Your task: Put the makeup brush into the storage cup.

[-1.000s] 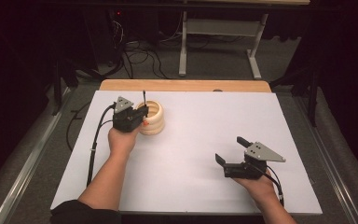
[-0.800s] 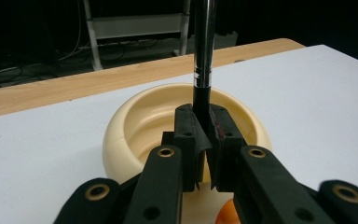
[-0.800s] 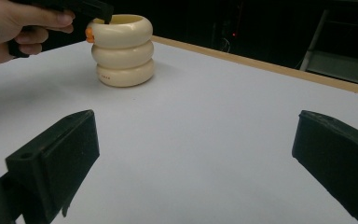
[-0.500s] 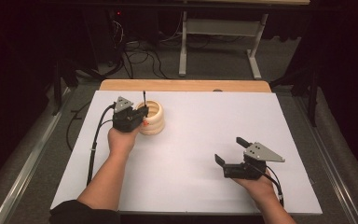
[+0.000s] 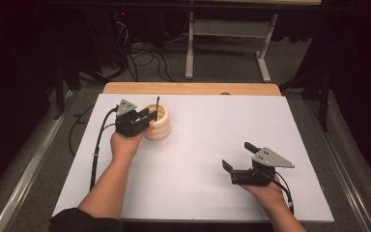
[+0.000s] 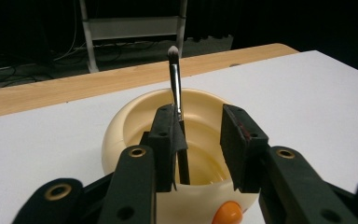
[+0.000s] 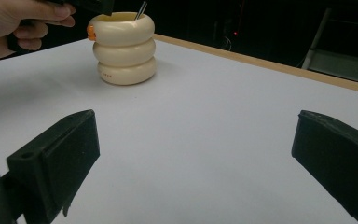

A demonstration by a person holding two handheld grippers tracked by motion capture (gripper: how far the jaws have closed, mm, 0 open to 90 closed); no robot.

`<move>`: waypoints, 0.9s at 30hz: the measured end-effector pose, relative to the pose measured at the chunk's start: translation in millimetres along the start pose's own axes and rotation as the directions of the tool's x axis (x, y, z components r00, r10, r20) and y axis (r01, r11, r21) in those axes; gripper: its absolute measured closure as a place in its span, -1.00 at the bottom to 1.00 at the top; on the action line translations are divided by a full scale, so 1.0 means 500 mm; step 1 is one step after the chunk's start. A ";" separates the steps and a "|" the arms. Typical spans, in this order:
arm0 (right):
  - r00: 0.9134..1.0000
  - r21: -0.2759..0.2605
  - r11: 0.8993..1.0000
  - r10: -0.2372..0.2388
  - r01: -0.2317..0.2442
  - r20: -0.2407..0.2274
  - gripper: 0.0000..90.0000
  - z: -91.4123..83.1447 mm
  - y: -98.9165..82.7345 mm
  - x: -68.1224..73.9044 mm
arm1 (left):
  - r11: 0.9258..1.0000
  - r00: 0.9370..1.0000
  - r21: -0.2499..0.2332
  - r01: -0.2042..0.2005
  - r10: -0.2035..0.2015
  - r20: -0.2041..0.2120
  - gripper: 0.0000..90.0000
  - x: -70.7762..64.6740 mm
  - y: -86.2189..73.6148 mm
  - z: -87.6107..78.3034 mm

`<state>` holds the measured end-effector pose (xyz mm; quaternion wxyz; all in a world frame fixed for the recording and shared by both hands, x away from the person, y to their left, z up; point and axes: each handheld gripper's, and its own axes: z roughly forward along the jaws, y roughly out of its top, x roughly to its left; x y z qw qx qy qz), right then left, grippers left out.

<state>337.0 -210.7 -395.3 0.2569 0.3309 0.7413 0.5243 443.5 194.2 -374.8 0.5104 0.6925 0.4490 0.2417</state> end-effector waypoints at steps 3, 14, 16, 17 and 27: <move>1.000 0.003 1.000 0.010 -0.010 -0.001 -0.95 0.000 0.000 0.001 | 1.000 1.000 0.004 -0.006 0.006 -0.003 0.40 -0.001 0.000 0.000; 1.000 0.002 1.000 0.009 -0.009 0.001 -0.95 0.000 0.000 0.000 | 1.000 1.000 0.015 0.008 -0.008 -0.006 0.10 -0.001 0.002 -0.006; 1.000 0.002 1.000 0.005 -0.005 0.004 -0.95 -0.001 0.000 0.000 | 1.000 1.000 0.013 0.001 -0.001 -0.004 0.03 -0.001 0.004 -0.011; 1.000 0.002 1.000 0.005 -0.005 0.004 -0.95 -0.001 0.000 0.000 | 1.000 1.000 0.013 0.001 -0.001 -0.004 0.01 -0.001 0.004 -0.011; 1.000 -0.001 1.000 0.009 -0.009 0.003 -0.95 -0.003 0.000 0.001 | 1.000 1.000 0.019 -0.005 0.005 0.009 -0.29 -0.003 0.009 -0.038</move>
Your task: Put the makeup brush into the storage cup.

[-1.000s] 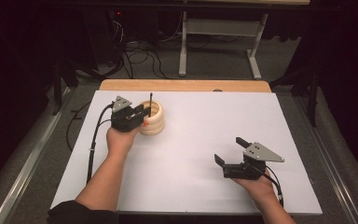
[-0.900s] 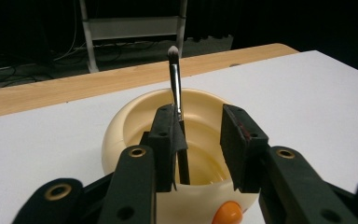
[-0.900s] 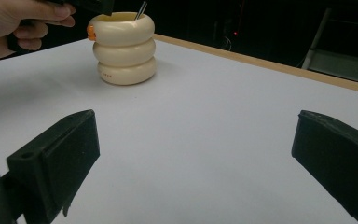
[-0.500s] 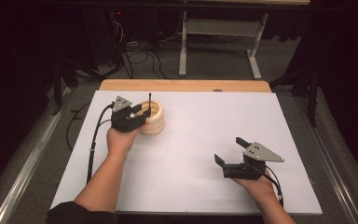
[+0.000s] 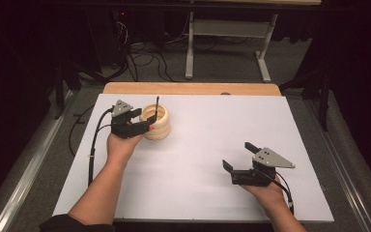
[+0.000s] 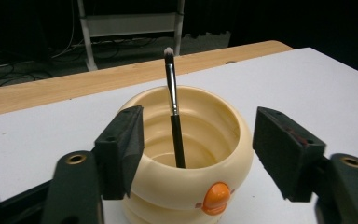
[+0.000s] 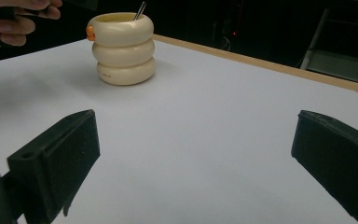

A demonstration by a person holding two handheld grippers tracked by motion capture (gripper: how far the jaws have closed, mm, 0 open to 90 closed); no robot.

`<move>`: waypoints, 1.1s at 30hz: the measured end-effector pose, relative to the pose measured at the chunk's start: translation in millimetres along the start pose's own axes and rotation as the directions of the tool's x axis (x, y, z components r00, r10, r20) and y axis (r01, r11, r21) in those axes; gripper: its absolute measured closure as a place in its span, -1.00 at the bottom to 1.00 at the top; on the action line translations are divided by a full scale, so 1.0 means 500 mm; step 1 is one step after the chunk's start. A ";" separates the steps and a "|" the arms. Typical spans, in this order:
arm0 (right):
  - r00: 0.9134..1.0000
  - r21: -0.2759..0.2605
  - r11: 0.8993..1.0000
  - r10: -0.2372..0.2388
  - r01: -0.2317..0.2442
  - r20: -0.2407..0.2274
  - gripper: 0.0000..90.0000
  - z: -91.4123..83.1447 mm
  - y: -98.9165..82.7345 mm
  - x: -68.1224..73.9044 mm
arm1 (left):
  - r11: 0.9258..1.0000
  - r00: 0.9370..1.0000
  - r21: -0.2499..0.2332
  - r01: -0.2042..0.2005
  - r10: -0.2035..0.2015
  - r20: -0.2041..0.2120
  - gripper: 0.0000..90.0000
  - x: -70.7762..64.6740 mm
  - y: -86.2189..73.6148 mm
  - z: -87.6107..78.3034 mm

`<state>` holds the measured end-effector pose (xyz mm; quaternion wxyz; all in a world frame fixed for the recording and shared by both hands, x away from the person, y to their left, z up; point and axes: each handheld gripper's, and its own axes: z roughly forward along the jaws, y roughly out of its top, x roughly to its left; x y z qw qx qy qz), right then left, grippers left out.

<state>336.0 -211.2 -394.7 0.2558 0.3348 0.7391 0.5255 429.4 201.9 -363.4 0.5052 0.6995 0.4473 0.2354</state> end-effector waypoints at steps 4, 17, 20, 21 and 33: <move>1.000 0.003 1.000 -0.003 0.003 0.001 -0.95 0.000 -0.001 0.000 | 1.000 1.000 -0.007 0.010 -0.010 0.003 -0.43 -0.003 -0.001 -0.006; 1.000 -0.001 1.000 -0.009 0.009 0.001 -0.95 0.000 0.000 0.001 | 1.000 1.000 0.013 0.018 -0.018 -0.013 -0.90 -0.020 -0.012 -0.024; 1.000 -0.004 1.000 -0.004 0.004 0.001 -0.95 -0.001 0.000 0.002 | 1.000 1.000 0.004 0.015 -0.015 -0.007 -1.00 -0.028 -0.019 -0.032; 1.000 -0.004 1.000 -0.006 0.006 0.002 -0.95 -0.001 0.001 0.002 | 1.000 1.000 0.004 0.015 -0.015 -0.007 -1.00 -0.028 -0.019 -0.032; 1.000 -0.007 1.000 -0.017 0.017 0.000 -0.97 -0.002 0.000 0.005 | 1.000 1.000 -0.014 0.001 0.000 0.030 -1.00 -0.068 -0.055 -0.074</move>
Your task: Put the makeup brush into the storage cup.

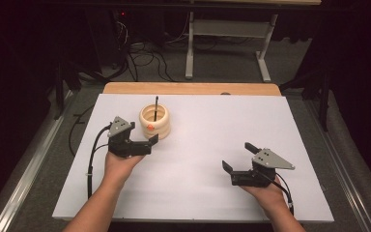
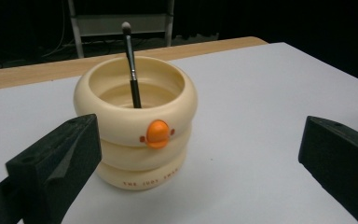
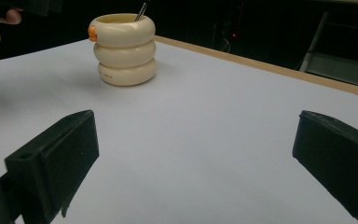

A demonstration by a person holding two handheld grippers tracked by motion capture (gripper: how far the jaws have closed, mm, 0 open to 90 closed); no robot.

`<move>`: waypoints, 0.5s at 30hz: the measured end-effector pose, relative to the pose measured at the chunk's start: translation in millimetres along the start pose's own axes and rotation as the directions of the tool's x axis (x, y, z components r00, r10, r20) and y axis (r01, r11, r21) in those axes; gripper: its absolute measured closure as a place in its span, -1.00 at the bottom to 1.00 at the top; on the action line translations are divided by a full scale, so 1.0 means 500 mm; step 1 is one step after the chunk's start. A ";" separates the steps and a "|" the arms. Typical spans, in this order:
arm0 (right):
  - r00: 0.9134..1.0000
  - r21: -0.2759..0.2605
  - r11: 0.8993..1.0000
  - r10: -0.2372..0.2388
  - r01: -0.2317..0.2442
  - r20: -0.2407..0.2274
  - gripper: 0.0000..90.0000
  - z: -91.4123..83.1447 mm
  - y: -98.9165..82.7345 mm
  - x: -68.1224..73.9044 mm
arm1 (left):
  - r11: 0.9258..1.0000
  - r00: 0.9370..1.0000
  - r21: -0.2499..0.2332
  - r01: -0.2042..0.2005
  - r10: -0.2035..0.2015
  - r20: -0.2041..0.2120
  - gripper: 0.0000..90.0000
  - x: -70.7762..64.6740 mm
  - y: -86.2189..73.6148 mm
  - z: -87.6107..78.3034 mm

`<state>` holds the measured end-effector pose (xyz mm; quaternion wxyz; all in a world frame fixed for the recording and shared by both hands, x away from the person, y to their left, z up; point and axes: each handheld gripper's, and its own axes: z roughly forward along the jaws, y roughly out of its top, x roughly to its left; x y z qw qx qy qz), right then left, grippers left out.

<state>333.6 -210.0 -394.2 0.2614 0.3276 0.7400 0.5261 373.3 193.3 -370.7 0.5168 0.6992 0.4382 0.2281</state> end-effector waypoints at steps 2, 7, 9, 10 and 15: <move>1.000 0.001 1.000 0.002 -0.002 0.001 -0.97 0.000 0.000 0.000 | 1.000 1.000 0.002 -0.018 0.018 0.008 -1.00 -0.012 -0.008 -0.006; 1.000 0.000 1.000 0.004 -0.004 0.004 -0.98 -0.001 0.000 0.001 | 0.999 0.998 -0.005 -0.034 0.035 0.044 -0.99 -0.046 -0.032 -0.028; 1.000 0.000 1.000 0.005 -0.005 0.004 -0.98 -0.001 0.000 0.002 | 0.999 0.998 -0.008 -0.037 0.038 0.043 -0.99 -0.050 -0.035 -0.033; 1.000 -0.001 1.000 0.001 -0.001 0.007 -0.98 -0.002 0.001 0.001 | 0.999 0.998 -0.013 -0.038 0.038 0.043 -0.99 -0.054 -0.039 -0.037; 1.000 -0.007 1.000 -0.004 0.004 0.008 -0.98 -0.003 0.002 0.000 | 1.000 0.998 -0.022 -0.016 0.017 0.068 -0.99 -0.071 -0.073 -0.060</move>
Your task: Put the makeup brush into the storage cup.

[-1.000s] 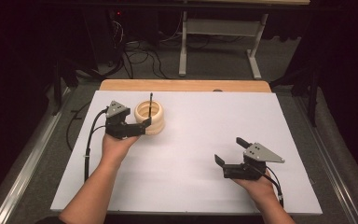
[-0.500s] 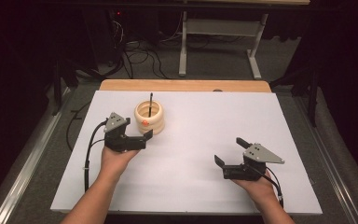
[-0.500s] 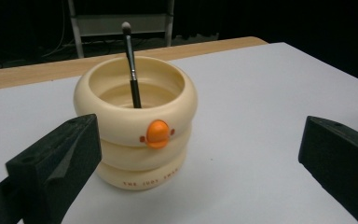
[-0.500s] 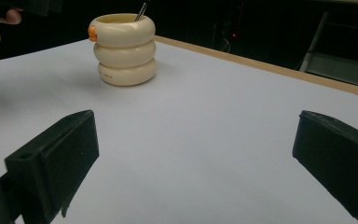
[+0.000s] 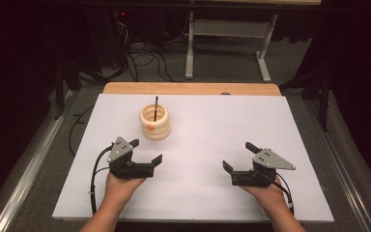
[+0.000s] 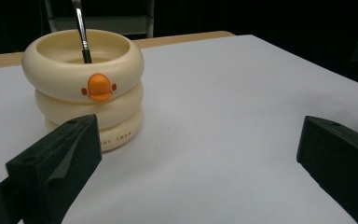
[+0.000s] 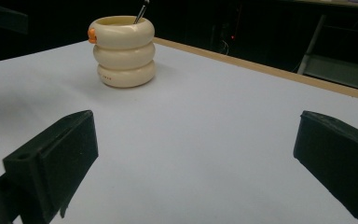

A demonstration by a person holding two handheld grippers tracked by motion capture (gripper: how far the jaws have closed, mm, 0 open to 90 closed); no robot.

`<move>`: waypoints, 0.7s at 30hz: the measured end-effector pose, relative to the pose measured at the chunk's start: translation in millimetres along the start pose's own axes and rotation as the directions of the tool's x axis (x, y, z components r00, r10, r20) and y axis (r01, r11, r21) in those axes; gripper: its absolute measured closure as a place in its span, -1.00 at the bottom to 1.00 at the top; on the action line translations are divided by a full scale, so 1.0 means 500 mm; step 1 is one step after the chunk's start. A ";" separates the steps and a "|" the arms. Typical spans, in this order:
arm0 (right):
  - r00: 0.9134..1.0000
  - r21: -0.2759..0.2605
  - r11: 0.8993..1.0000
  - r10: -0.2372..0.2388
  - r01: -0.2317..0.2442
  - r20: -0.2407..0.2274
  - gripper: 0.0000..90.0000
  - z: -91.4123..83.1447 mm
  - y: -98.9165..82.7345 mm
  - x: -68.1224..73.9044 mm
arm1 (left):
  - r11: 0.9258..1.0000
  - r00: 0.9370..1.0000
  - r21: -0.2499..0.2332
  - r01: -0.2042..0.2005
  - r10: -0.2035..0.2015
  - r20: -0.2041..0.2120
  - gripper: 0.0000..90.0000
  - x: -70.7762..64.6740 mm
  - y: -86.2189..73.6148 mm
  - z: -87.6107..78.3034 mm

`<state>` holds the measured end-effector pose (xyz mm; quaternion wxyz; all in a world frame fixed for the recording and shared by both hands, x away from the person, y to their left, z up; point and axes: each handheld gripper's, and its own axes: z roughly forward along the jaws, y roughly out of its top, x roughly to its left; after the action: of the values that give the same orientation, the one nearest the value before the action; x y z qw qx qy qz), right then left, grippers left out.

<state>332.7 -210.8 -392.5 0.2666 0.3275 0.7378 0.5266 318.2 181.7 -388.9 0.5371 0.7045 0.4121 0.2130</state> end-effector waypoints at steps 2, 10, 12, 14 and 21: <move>1.000 0.003 1.000 0.000 0.000 0.002 -0.98 0.000 0.000 0.000 | 1.000 1.000 0.003 0.000 0.000 0.007 -0.99 -0.004 -0.005 -0.002; 1.000 0.002 1.000 -0.005 0.005 0.006 -0.98 0.000 -0.002 0.001 | 0.999 0.998 0.014 -0.051 0.050 0.022 -0.99 -0.021 -0.030 -0.014; 1.000 0.003 1.000 -0.003 0.003 0.006 -0.98 0.000 -0.003 0.004 | 0.998 0.998 0.006 -0.055 0.055 0.018 -0.99 -0.015 -0.028 -0.014; 1.000 0.007 1.000 -0.003 0.003 0.008 -0.98 0.001 -0.003 0.005 | 0.999 0.998 0.003 -0.054 0.054 0.020 -1.00 -0.013 -0.028 -0.013; 1.000 0.015 1.000 0.001 -0.002 0.025 -0.98 0.003 -0.006 0.003 | 0.998 0.997 0.004 -0.068 0.068 0.023 -1.00 -0.005 -0.028 -0.015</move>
<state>332.2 -209.2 -395.9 0.2729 0.3366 0.7382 0.5170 306.0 185.0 -399.0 0.5324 0.7218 0.3824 0.2222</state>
